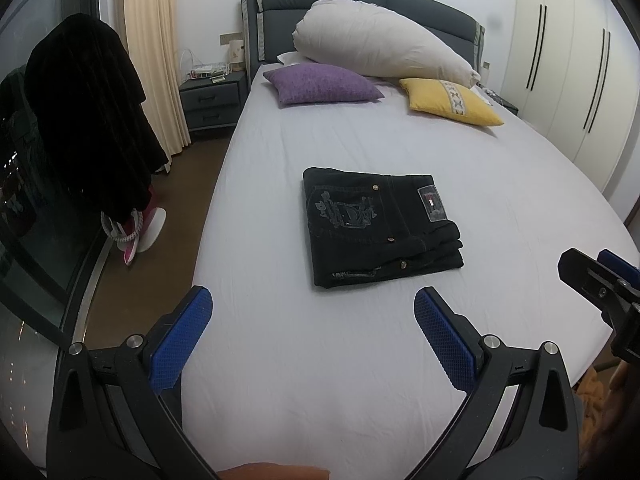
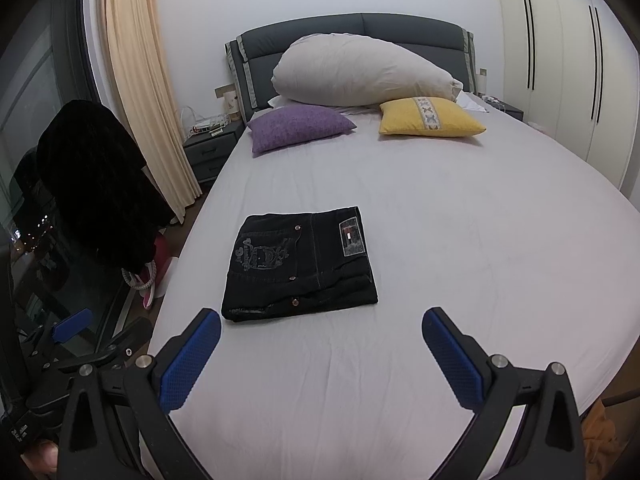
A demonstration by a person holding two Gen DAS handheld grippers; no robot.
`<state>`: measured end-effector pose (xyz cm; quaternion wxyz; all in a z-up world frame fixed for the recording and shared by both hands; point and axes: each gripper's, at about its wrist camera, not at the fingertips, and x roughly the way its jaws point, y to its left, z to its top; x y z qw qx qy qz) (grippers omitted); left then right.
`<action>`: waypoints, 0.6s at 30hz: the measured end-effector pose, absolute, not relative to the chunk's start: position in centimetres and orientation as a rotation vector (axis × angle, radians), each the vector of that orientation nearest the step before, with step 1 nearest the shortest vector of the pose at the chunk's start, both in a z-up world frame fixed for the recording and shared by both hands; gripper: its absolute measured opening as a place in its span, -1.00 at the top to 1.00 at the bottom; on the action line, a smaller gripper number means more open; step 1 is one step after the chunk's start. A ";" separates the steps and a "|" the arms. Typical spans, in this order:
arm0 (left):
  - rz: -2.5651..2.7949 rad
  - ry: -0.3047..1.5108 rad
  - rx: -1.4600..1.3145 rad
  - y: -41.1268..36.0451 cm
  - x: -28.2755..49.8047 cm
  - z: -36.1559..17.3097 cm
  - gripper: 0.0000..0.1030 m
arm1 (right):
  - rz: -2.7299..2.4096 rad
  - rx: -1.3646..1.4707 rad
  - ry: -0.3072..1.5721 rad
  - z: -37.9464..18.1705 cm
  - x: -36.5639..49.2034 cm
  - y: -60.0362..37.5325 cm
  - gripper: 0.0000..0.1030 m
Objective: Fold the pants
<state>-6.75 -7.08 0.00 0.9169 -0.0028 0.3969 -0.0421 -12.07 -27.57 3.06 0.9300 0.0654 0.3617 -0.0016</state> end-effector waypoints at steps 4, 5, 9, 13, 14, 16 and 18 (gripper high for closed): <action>-0.084 0.819 -0.007 -7.1 -6.9 -0.1 -1.00 | -0.001 0.134 0.744 3.0 -12.1 -27.6 -1.00; -0.085 0.821 -0.009 -7.1 -6.9 -0.2 -1.00 | -0.002 0.135 0.743 3.0 -12.1 -27.6 -1.00; -0.086 0.823 -0.006 -7.1 -6.9 -0.4 -1.00 | 0.000 0.136 0.745 2.9 -12.0 -27.6 -1.00; -0.089 0.825 -0.009 -7.1 -7.0 -0.4 -1.00 | 0.001 0.137 0.748 2.8 -12.0 -27.5 -1.00; -0.089 0.827 -0.010 -7.1 -7.0 -0.4 -1.00 | 0.001 0.136 0.748 2.8 -12.0 -27.6 -1.00; -0.090 0.830 -0.010 -7.1 -7.0 -0.6 -1.00 | 0.001 0.136 0.748 2.8 -12.0 -27.6 -1.00; -0.091 0.832 -0.010 -7.1 -7.0 -0.6 -1.00 | 0.000 0.137 0.749 2.8 -12.0 -27.6 -1.00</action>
